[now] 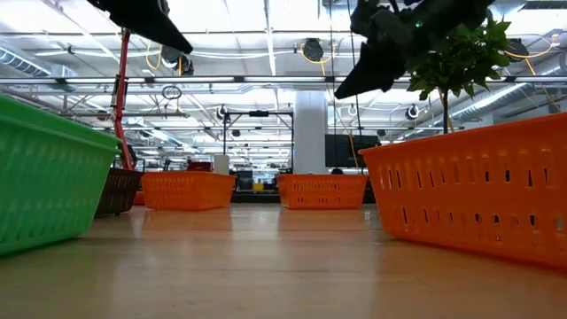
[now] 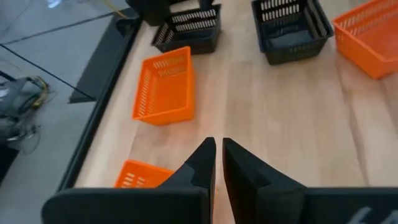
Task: Stack baskets by color
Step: Stack the bottom left black basket on top of the top black basket
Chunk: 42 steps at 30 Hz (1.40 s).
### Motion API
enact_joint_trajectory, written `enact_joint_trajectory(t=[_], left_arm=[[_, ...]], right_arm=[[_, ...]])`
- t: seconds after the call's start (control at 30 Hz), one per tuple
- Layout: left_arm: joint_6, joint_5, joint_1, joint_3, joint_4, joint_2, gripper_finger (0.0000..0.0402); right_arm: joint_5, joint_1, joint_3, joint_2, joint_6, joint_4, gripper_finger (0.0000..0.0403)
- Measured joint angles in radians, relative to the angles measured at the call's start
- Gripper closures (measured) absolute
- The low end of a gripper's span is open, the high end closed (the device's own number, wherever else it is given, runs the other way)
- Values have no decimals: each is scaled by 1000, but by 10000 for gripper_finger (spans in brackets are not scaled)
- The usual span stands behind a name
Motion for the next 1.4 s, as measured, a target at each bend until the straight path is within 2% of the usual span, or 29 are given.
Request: enact_joint_trajectory(t=[0.47,0.7,0.83,1.07,1.2,1.4], left_arm=[[-46,11,58,-12,-6,2,371],[-108,82,81,-82,-8,3,369],[-159,125,99,-115,-8,3,347],[-228,130,109,-135,-17,3,286],[-321,164,95,-135,-105,3,269],[-534,212,37,-136,-290,3,266]], right_arm=[[-1,2,8,47,54,-4,403],[-2,13,9,47,55,-4,403],[-3,31,8,47,40,-3,403],[-1,45,8,47,-11,18,403],[-2,50,8,47,-35,-12,403],[-3,51,8,47,-62,-16,403]])
